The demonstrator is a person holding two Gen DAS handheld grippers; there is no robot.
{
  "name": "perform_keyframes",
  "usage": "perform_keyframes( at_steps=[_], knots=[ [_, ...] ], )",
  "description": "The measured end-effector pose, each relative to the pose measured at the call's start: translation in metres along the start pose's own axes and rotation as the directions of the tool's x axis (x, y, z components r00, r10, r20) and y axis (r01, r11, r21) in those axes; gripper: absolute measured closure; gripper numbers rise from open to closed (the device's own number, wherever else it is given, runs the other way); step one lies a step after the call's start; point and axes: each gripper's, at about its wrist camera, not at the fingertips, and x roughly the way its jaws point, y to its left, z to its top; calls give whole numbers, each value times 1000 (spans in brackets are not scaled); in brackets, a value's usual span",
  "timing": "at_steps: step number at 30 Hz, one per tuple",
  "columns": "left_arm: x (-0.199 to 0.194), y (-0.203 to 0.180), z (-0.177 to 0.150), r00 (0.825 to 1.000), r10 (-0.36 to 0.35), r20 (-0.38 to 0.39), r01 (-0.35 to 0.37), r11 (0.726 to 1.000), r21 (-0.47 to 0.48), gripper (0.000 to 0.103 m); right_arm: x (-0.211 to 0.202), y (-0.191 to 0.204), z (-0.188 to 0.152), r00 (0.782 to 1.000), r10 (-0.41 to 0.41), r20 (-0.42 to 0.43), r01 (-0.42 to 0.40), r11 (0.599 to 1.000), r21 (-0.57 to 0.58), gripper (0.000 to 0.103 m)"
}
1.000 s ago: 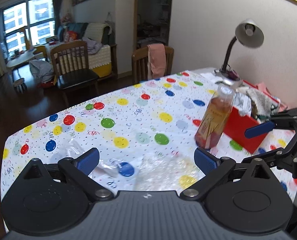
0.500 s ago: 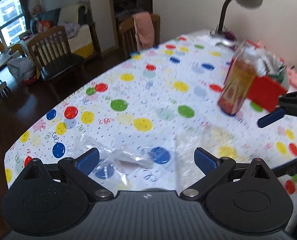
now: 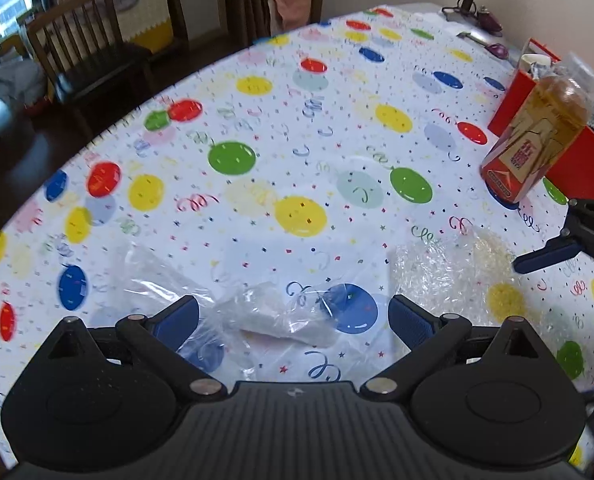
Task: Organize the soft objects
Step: 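Grasp the bubble wrap with right tool while left tool grasps the clear plastic bag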
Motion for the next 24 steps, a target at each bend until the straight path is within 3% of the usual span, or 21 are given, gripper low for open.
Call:
perform_keyframes(
  at_steps=[8,12,19,24],
  knots=[
    [28,14,3,998,-37,-43,34,996,-81,4,30,3,4,1000,10,-19,-11,998,-66,3],
    [36,18,0,997,-40,-64,34,995,-91,17,42,4,3,1000,10,-27,-12,997,-76,5],
    [41,21,-5,997,-12,-77,5,996,-91,39,54,-1,0,998,-3,-57,0,998,-64,24],
    [41,22,-7,998,13,-66,-19,996,-87,53,55,-1,-3,998,-23,-56,19,998,-65,31]
  ],
)
